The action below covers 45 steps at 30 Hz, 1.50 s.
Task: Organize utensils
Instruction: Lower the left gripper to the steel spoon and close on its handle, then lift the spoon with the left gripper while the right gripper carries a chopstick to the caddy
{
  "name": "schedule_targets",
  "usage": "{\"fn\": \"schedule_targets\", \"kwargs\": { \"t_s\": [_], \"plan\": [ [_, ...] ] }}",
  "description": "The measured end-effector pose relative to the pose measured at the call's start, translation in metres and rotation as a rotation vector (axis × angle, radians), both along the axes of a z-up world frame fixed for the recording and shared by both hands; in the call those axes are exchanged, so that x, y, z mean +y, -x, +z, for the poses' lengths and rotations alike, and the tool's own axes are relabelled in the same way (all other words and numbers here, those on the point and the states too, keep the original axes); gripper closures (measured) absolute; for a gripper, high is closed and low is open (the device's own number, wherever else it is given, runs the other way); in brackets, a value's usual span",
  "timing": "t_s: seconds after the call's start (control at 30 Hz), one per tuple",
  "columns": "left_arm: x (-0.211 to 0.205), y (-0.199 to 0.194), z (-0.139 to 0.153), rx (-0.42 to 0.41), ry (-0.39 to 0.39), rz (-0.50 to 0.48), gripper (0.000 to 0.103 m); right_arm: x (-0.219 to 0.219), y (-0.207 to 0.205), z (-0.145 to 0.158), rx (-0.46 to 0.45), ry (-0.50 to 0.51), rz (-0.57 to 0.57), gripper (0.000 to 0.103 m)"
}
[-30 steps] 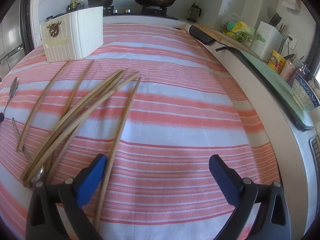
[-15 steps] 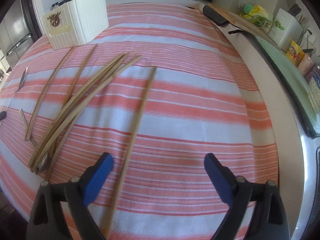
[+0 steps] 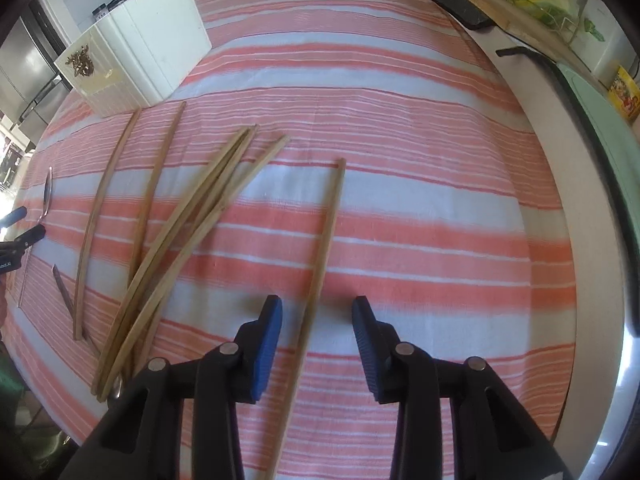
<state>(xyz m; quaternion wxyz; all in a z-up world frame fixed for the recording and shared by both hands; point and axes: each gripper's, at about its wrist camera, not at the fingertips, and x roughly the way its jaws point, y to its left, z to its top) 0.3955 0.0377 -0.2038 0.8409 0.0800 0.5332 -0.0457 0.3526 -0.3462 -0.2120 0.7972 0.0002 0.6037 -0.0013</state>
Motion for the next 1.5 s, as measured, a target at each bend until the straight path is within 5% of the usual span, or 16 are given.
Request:
{"fn": "schedule_targets", "kwargs": {
  "t_s": [0.13,0.2,0.47,0.77,1.03,1.5],
  "plan": [
    [-0.008,-0.007,0.001,0.011,0.037,-0.016,0.030,0.002,-0.023,-0.002,0.013,0.007,-0.009,0.069],
    [-0.014,-0.010,0.004,0.001,0.063,-0.048,0.061,0.000,-0.036,-0.001,0.009,0.020,-0.020,0.095],
    [-0.004,0.002,0.041,-0.092,0.050,-0.025,0.062,-0.023,-0.060,0.031,-0.134,-0.124,-0.104,0.097],
    [0.026,0.063,0.136,-0.289,0.189,0.011,0.062,0.004,0.001,0.140,-0.403,-0.160,0.001,0.097],
    [0.034,0.094,0.178,-0.396,0.261,0.011,0.062,0.039,0.055,0.205,-0.615,-0.132,0.080,0.097],
    [0.040,0.065,0.242,-0.442,0.329,-0.010,0.062,0.077,0.020,0.255,-0.709,-0.196,0.169,0.097]
  ]
}}
